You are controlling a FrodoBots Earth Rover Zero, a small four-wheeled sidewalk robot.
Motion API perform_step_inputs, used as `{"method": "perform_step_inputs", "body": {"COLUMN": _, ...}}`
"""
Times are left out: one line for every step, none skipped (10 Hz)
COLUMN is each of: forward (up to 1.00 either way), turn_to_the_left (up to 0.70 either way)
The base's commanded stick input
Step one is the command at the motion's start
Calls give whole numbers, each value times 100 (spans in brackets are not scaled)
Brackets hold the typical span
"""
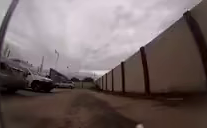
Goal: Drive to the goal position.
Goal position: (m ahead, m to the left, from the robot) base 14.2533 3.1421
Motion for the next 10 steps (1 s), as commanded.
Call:
{"method": "perform_step_inputs", "body": {"forward": 100, "turn_to_the_left": 40}}
{"method": "perform_step_inputs", "body": {"forward": 100, "turn_to_the_left": 40}}
{"method": "perform_step_inputs", "body": {"forward": 100, "turn_to_the_left": 40}}
{"method": "perform_step_inputs", "body": {"forward": 100, "turn_to_the_left": 0}}
{"method": "perform_step_inputs", "body": {"forward": 100, "turn_to_the_left": 0}}
{"method": "perform_step_inputs", "body": {"forward": 100, "turn_to_the_left": 0}}
{"method": "perform_step_inputs", "body": {"forward": 100, "turn_to_the_left": 0}}
{"method": "perform_step_inputs", "body": {"forward": 100, "turn_to_the_left": 0}}
{"method": "perform_step_inputs", "body": {"forward": 100, "turn_to_the_left": 0}}
{"method": "perform_step_inputs", "body": {"forward": 100, "turn_to_the_left": 0}}
